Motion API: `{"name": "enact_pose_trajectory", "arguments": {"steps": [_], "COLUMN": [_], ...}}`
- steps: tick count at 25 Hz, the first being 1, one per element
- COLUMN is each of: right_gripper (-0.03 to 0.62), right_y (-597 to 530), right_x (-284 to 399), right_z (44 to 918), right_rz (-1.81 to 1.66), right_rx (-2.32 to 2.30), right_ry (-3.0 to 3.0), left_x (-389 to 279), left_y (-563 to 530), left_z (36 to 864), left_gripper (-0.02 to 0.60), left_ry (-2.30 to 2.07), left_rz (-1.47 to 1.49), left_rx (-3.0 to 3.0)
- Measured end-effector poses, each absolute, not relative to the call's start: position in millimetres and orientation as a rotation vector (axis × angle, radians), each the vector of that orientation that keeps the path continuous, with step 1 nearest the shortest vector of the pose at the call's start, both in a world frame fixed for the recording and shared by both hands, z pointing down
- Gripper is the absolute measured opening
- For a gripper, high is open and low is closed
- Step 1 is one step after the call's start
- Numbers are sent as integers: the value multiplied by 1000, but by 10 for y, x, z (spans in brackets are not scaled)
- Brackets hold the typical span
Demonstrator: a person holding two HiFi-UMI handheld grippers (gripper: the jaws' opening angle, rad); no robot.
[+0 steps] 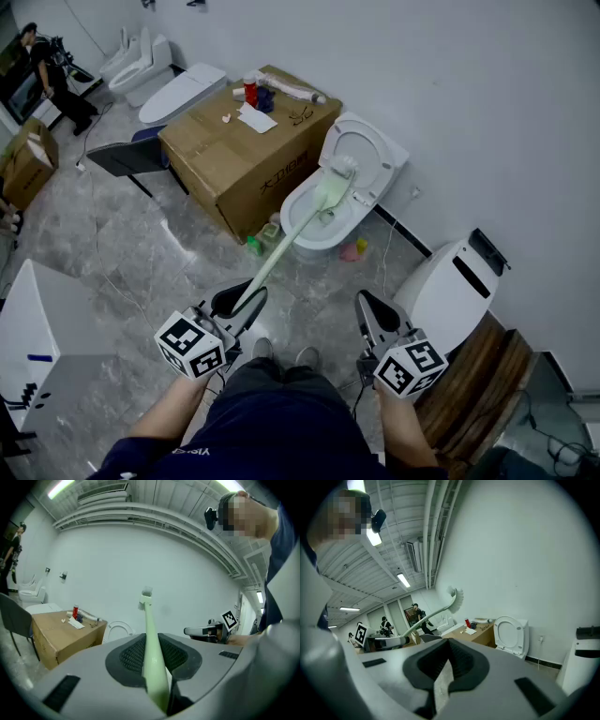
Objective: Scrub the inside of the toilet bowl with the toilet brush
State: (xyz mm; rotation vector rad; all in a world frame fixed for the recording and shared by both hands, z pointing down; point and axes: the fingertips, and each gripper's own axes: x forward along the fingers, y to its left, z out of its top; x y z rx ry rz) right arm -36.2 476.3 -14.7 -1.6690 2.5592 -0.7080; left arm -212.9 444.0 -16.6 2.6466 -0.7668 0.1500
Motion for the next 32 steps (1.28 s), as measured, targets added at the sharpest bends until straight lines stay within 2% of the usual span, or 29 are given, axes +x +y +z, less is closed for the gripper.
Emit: {"name": "enact_pose_trajectory", "arguments": {"steps": [32], "right_gripper": [5], "right_y": [4838], "right_x": [-18], "right_z": [-64], "right_rz": [-732], "right_rx": [-1682], "right_ry": [2563], "left_x": [-1890], "left_y": [4596], "left_z": [-145], "left_gripper": [95], "left_ry": [-836], "left_rz": [153], "left_rx": [2633]}}
